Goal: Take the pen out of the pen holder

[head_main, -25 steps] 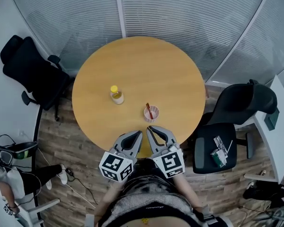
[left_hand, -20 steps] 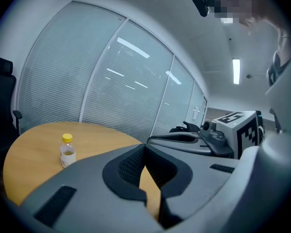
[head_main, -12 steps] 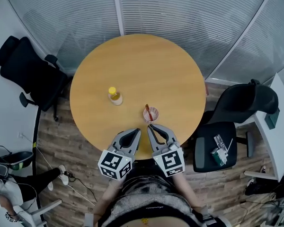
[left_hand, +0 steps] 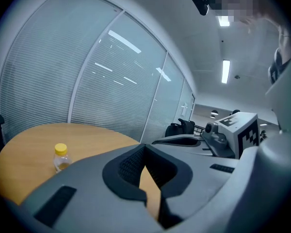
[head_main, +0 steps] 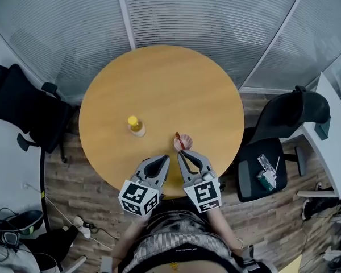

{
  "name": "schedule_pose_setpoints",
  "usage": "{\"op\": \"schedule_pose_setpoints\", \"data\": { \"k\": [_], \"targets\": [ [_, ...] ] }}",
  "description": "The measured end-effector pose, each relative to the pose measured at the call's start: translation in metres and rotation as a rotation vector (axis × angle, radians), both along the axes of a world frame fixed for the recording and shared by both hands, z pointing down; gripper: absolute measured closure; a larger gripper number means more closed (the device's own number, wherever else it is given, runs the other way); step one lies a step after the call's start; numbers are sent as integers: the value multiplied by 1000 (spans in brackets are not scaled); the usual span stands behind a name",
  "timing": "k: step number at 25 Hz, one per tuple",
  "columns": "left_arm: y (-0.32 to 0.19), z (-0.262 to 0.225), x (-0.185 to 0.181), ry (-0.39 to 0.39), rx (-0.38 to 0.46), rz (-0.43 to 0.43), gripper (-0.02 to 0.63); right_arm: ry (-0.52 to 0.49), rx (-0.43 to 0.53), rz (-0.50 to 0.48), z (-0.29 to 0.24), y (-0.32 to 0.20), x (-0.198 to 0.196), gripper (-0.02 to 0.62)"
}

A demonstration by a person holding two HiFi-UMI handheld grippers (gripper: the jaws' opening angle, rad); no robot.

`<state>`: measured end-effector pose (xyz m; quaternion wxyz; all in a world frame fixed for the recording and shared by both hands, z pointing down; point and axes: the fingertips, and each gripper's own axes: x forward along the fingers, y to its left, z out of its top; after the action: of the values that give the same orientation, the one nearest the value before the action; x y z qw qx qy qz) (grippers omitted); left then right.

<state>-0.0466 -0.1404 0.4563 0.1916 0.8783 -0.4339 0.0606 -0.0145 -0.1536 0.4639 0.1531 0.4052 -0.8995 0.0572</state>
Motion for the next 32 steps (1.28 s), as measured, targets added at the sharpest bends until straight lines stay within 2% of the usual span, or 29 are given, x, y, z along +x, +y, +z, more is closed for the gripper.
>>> {"op": "schedule_pose_setpoints", "data": {
  "k": [7, 11, 32],
  "targets": [
    [-2, 17, -8, 15, -22, 77, 603, 18, -7, 81, 15, -6, -10, 568],
    [-7, 18, -6, 17, -18, 102, 603, 25, -15, 96, 19, -11, -10, 568],
    [-34, 34, -13, 12, -68, 100, 603, 115, -103, 105, 67, -56, -9, 568]
  ]
}}
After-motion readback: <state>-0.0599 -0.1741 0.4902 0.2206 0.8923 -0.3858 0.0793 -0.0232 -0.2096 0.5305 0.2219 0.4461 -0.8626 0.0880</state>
